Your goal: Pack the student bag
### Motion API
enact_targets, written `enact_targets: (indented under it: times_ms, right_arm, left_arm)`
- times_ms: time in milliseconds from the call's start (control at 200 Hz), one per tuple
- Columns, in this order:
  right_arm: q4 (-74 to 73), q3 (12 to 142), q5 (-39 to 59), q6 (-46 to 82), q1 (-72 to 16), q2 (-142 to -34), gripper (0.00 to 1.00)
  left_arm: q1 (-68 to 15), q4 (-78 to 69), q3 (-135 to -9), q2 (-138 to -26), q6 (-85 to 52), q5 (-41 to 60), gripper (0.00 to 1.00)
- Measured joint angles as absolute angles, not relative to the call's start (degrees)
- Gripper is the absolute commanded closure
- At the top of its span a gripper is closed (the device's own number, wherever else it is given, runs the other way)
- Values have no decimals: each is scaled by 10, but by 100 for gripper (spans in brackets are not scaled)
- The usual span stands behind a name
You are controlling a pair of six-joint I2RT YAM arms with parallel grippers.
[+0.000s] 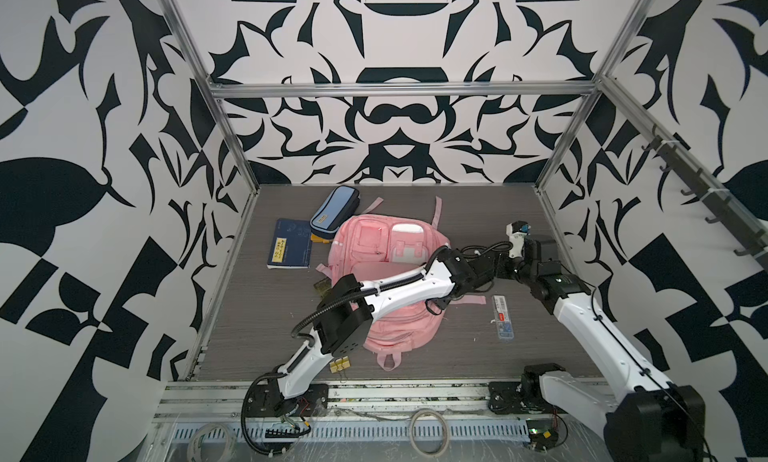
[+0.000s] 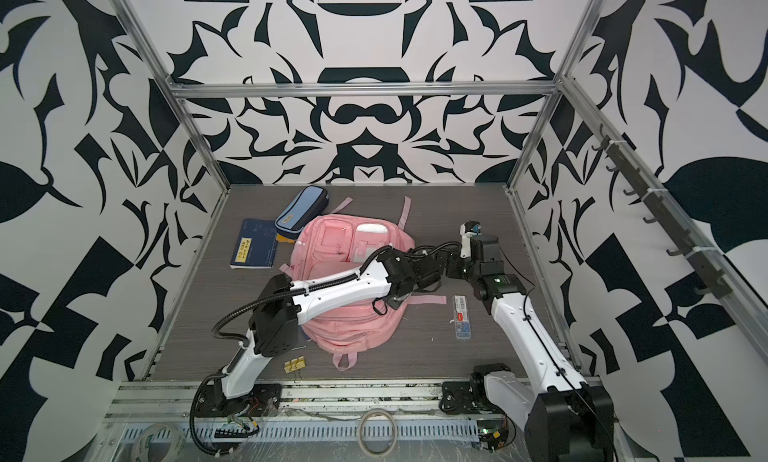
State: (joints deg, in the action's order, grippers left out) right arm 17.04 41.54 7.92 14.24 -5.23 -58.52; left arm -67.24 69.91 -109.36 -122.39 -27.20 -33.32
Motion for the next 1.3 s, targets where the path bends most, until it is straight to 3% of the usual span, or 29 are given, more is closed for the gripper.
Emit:
enact_targets:
  times_ms: [115,405,635,860,1075,1300]
  right_arm:
    - [187,416,61,145,-53,-567,0]
    - [291,429,-16,194,-67,-494,0]
    - [319,437,-22,181,-78,-498,0]
    - [293,442,26,140,-78,-583,0]
    - [254,442,61,111,-78,-596,0]
    - [229,436,97,103,-78,-599,0]
  left_arm:
    - [-669,670,-989,-1144,-258,-287,11]
    - [-632,584,-815,-963,-195,-153,11]
    - [-607,544,-750,-895,-121,-83,11]
    - [-609,549,-715,-891,-79,-64,11]
    - [-610,547,-722,-952,-76,-118,14]
    - [-610,539,-737,-976,-77,-168,30]
